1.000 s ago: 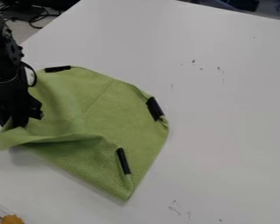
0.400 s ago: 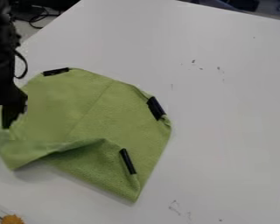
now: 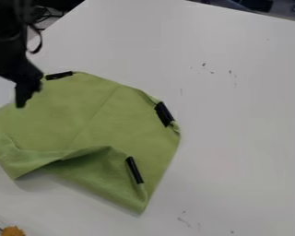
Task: Unfold the clothes from the right side to the left
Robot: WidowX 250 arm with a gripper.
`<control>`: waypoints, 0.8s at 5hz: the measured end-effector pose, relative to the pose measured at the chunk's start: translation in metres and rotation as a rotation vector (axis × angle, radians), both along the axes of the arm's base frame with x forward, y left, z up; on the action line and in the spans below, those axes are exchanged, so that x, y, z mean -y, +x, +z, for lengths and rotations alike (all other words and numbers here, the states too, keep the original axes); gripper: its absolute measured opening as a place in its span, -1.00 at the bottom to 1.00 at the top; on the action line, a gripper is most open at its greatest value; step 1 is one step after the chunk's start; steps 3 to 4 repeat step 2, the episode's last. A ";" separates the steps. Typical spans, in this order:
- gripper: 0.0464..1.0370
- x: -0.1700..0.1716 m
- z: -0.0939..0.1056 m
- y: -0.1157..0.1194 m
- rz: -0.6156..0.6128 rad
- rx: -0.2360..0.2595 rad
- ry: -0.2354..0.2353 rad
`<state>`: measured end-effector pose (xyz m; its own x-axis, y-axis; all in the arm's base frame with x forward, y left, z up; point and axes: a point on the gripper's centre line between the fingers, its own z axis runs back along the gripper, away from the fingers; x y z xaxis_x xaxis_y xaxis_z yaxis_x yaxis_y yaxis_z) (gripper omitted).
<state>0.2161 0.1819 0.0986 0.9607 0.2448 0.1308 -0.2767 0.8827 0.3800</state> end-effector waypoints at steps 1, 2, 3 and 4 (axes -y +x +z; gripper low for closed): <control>0.93 0.021 -0.010 0.042 -0.060 0.105 -0.030; 0.93 0.034 -0.019 0.069 -0.097 0.153 -0.058; 0.93 0.034 -0.019 0.069 -0.097 0.153 -0.058; 0.93 0.034 -0.019 0.069 -0.097 0.153 -0.058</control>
